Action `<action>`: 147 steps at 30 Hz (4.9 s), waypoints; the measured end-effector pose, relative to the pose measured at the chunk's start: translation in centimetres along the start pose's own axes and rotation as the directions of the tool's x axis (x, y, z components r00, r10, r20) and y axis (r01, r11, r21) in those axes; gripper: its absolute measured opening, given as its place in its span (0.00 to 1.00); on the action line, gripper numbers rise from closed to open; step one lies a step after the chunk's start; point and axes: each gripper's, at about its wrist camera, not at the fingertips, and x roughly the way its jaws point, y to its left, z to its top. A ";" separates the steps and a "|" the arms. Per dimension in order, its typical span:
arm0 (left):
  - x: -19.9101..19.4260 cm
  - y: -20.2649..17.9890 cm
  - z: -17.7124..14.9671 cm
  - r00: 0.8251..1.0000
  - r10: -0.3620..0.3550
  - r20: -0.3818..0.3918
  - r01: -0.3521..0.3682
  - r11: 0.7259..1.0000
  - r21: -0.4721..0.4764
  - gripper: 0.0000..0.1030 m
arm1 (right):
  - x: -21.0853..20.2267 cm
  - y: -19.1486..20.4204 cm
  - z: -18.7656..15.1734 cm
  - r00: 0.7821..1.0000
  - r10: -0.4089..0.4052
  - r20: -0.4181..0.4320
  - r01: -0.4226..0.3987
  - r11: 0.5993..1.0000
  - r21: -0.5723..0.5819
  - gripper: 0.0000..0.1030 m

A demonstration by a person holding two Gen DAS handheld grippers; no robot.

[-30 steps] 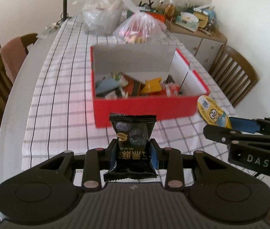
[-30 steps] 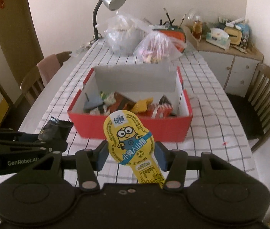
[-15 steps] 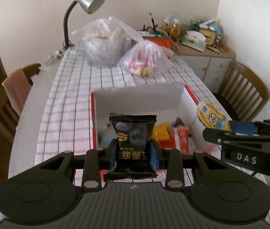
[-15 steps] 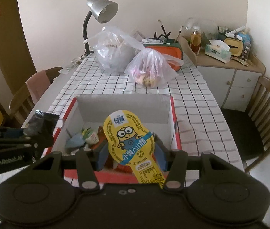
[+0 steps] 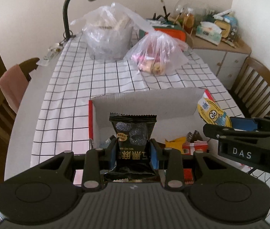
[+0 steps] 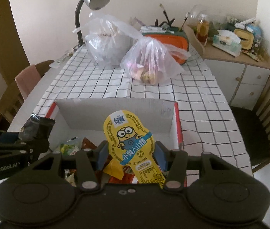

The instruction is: Organize snacks

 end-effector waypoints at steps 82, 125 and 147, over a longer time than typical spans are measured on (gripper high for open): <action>-10.8 -0.7 -7.6 0.987 -0.060 0.150 0.064 0.998 -0.026 0.77 | -14.6 -0.1 -8.7 0.972 0.158 0.174 -0.159 0.987 -0.006 1.00; -14.4 0.4 -10.5 0.976 -0.093 0.196 0.108 0.992 -0.063 0.90 | -16.9 1.2 -10.3 0.964 0.138 0.230 -0.148 0.989 0.029 1.00; -14.8 0.7 -11.0 0.969 -0.125 0.211 0.134 0.991 -0.028 0.90 | -17.5 2.3 -11.2 0.965 0.096 0.245 -0.117 0.990 0.074 1.00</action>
